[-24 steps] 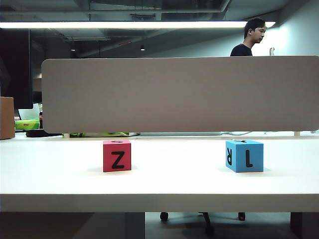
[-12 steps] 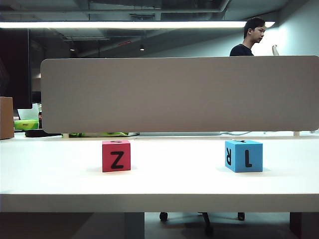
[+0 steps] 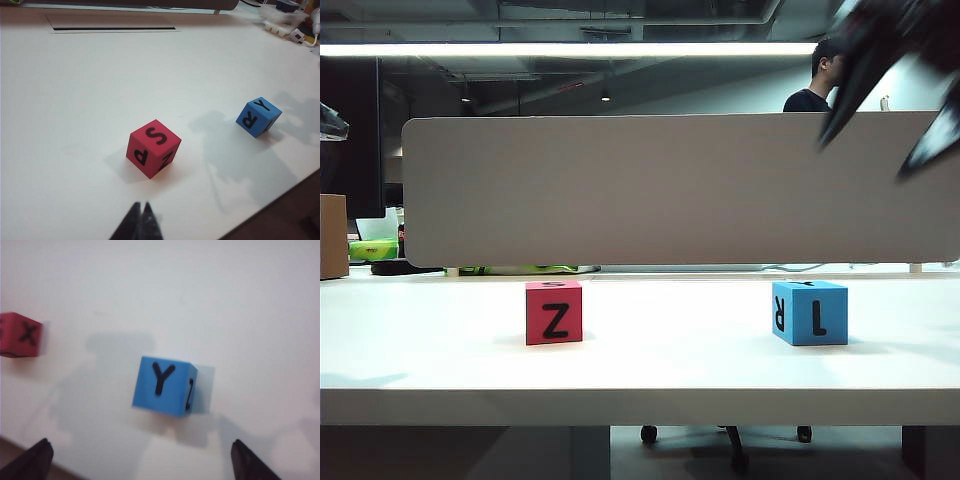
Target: Stack the letter block on the right onto the letter block on the left.
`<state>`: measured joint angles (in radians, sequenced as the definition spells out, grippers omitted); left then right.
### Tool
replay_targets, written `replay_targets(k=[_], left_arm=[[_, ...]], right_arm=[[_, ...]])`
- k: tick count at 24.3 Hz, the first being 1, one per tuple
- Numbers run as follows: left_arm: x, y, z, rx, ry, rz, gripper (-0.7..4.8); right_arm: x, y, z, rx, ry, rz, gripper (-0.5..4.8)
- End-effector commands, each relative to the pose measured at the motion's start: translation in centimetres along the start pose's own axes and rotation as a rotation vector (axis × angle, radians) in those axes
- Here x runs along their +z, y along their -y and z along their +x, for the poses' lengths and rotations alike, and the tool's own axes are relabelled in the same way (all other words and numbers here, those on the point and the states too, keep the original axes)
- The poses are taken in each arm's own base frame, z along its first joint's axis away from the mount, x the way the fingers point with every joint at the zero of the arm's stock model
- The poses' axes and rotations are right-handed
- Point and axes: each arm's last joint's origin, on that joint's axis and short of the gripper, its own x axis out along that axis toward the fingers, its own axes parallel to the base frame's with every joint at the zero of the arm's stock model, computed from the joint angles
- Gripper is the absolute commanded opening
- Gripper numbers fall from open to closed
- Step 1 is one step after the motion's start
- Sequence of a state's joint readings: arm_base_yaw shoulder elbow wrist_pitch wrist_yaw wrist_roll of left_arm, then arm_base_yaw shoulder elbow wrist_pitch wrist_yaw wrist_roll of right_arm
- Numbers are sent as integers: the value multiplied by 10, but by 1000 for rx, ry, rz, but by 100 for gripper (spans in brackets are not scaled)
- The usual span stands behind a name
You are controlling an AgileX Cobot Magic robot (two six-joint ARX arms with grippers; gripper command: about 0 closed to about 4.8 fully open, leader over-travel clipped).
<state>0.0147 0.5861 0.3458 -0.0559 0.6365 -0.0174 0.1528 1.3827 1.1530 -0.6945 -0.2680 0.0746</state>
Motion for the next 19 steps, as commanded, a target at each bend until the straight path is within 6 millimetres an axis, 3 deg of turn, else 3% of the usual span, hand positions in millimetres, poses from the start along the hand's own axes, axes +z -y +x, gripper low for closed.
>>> replay_targets(k=[1,2,5,12,13,14,15,19], left_arm=[[2,1,0,-12,12,-1,-3],[2,1,0,-18,9,-20,-3],[2,2,0,-37,4,-43,-3],[1,4,-1,-104,-11,-120,-3],[1,4,-1,-103,-11,-119,-3],[1,4,-1,-102,-11,-119,-3],[1,4,-1,-103,-11,-119,-3],[1,4,-1,-102,-11,-119,-3]], right_arm=[[17,-1,47,-38,-127,-9,453],[22,-5,74,-54,-202,-20,471],[25,-9,100,-110,-295,-37,477],[23,-17,121,-186,-353,-83,479],[23,-18,121,-184,-345,-84,458],[23,-18,121,-183,-345,-84,361],[23,-18,121,-183,-347,-84,304],[25,-19,121,-173,-334,-85,290]])
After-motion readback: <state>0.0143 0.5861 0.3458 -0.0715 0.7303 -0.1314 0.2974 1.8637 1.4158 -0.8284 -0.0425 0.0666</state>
